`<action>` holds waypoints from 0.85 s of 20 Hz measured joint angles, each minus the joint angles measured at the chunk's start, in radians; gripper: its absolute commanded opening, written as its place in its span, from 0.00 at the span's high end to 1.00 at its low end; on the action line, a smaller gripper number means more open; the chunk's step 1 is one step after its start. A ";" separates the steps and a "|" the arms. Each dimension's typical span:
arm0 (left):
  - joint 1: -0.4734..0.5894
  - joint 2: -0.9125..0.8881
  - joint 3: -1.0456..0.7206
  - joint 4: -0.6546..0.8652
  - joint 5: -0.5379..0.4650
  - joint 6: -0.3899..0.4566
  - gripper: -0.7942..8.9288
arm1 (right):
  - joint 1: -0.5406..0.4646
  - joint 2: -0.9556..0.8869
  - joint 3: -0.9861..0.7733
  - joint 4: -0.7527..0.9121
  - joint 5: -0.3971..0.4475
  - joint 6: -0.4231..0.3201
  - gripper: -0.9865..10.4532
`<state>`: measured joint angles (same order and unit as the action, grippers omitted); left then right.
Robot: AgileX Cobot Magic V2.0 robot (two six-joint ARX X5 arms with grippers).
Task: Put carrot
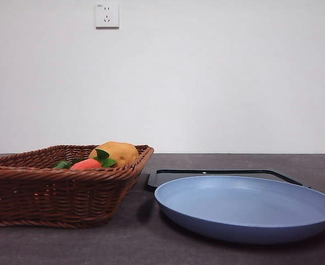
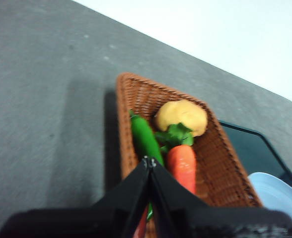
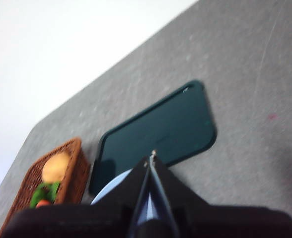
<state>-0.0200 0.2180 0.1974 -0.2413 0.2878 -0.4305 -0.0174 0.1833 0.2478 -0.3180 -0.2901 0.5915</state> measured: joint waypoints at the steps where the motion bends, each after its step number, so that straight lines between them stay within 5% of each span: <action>1: 0.000 0.037 0.026 0.000 0.014 0.009 0.91 | 0.000 0.027 0.023 -0.019 -0.016 -0.007 0.91; 10: -0.026 0.390 0.259 -0.057 0.171 0.138 0.91 | 0.000 0.289 0.206 -0.166 -0.124 -0.124 0.91; 17: -0.156 0.751 0.543 -0.285 0.285 0.294 0.91 | 0.005 0.606 0.325 -0.392 -0.233 -0.282 0.90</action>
<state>-0.1757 0.9691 0.7403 -0.5262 0.5724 -0.1368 -0.0120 0.7895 0.5732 -0.7101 -0.5236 0.3096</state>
